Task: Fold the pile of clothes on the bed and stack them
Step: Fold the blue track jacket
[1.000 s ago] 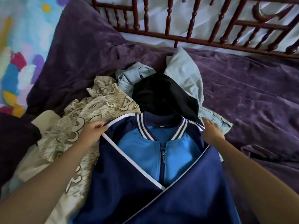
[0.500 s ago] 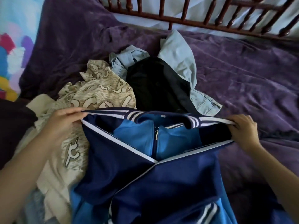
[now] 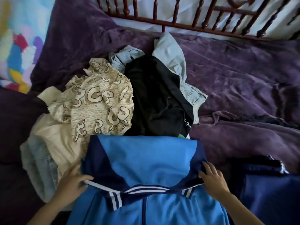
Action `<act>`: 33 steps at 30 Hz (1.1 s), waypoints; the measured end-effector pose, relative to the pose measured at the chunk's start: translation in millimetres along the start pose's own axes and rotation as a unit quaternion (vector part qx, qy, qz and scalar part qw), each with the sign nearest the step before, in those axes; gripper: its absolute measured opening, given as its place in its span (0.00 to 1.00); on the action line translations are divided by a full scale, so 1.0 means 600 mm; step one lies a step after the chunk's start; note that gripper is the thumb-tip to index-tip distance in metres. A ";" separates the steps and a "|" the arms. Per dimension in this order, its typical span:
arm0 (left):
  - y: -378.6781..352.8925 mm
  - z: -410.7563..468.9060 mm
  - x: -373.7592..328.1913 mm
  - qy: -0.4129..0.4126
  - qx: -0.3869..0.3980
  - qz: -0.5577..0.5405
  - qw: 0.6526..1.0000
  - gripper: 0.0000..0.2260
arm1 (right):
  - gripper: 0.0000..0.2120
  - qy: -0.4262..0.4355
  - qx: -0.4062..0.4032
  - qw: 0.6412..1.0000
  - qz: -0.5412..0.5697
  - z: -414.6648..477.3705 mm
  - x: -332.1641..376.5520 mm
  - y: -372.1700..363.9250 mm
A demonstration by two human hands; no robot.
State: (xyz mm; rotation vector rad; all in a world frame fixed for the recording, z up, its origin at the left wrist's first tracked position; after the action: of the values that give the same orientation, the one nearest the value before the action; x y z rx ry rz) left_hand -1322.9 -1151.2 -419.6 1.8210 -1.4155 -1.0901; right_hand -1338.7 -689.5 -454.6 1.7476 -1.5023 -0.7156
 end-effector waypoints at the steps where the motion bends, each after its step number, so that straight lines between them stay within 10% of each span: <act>1: -0.011 -0.001 0.006 0.035 0.046 0.041 0.997 0.25 | 0.30 -0.018 0.037 0.999 -0.025 0.002 0.007 0.013; 8: 0.102 0.081 -0.070 0.032 -0.150 0.172 0.973 0.31 | 0.21 -0.049 -0.086 0.995 0.015 0.087 0.030 0.141; 13: 0.088 0.169 -0.110 -0.045 0.056 0.363 0.929 0.41 | 0.39 -0.030 -0.024 0.999 0.032 0.152 0.052 0.139; 17: 0.088 0.193 -0.095 -0.037 0.054 0.377 0.924 0.36 | 0.31 -0.049 -0.030 0.998 0.005 0.162 0.026 0.113; 23: 0.091 0.134 -0.082 -0.147 -0.154 0.325 0.921 0.22 | 0.12 -0.015 -0.108 0.994 0.028 0.102 -0.012 0.126; 29: 0.070 -0.030 -0.076 -0.142 -0.329 0.276 0.892 0.19 | 0.23 0.141 -0.315 0.939 0.015 -0.063 -0.007 0.110; 33: 0.011 -0.159 -0.056 -0.126 -0.392 0.218 0.885 0.11 | 0.24 0.155 -0.308 0.938 0.035 -0.175 0.008 0.057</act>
State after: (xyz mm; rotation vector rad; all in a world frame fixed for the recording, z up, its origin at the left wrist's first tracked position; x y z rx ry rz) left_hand -1246.9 -1123.9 -358.3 0.7642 -1.1740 -1.4040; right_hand -1275.1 -679.7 -364.5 1.2478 -0.9776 -0.7319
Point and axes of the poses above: each hand's wrist, its own z-axis towards the middle knuckle, its own y-axis out of the back of the hand, x = y × z, the point moved 4 cm from there along z, towards the middle knuckle, and after that the axes turned 11 degrees about z, right-handed, at the moved point
